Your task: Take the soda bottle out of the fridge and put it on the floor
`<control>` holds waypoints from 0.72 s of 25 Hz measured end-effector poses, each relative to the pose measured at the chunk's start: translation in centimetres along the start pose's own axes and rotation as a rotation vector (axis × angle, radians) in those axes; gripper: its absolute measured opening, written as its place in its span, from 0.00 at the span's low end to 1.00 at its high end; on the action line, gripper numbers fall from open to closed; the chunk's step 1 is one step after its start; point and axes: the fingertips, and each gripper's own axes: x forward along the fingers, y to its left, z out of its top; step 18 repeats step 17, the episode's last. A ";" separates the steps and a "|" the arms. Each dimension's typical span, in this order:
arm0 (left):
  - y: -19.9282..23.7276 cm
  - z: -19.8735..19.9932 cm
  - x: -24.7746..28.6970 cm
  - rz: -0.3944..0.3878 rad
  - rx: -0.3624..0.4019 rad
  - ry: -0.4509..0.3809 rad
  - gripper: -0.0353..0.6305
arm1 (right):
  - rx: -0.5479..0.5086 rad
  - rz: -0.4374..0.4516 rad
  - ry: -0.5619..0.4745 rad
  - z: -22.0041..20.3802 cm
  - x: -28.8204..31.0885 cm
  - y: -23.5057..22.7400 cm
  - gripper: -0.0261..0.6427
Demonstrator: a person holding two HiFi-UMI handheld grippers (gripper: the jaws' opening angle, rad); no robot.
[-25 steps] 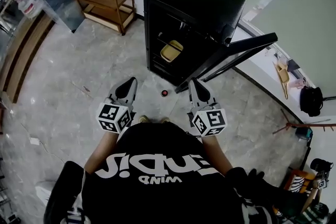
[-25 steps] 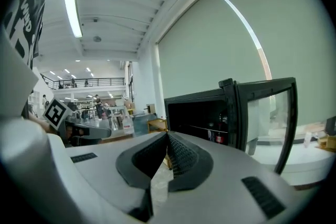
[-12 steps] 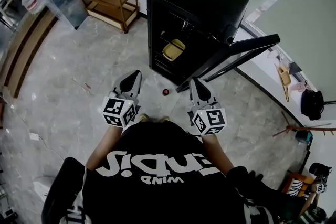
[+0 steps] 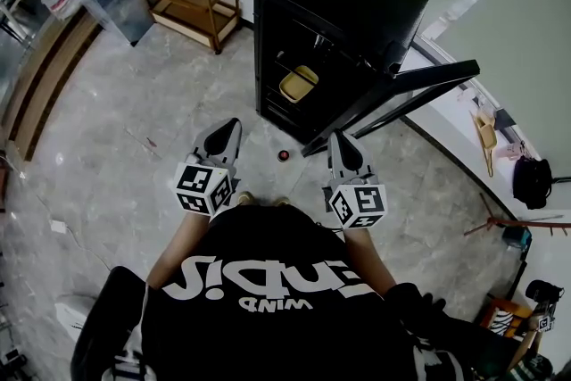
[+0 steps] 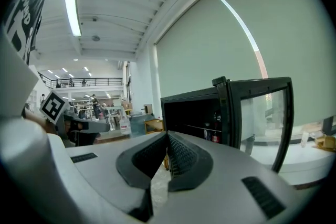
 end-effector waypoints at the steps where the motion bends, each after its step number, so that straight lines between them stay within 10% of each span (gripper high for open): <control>1: 0.0 0.0 0.0 0.000 -0.002 0.001 0.06 | 0.001 -0.004 0.002 -0.1 0.0 -0.1 0.07; 18: 0.2 -0.5 0.0 0.003 -0.023 -0.007 0.06 | 0.019 -0.026 0.010 -0.8 -0.1 -0.6 0.07</control>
